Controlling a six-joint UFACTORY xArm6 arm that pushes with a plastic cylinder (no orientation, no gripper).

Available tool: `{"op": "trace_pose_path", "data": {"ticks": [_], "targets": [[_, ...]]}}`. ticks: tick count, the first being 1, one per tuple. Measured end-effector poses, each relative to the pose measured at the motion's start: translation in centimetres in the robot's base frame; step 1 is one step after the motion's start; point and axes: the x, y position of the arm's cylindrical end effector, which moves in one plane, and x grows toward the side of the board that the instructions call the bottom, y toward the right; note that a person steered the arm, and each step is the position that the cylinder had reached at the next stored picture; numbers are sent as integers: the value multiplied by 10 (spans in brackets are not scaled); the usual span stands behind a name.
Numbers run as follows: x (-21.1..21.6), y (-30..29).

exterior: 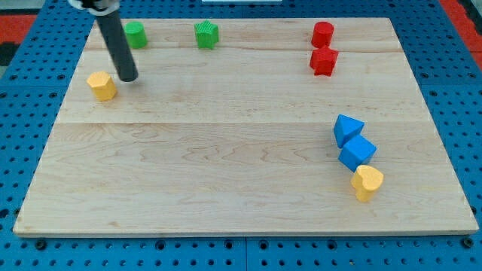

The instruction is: Place the blue cube in between the red star and blue triangle

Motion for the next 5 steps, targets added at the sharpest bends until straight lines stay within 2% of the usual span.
{"op": "trace_pose_path", "data": {"ticks": [1,4,5], "targets": [[9,63],[150,243],[191,273]]}}
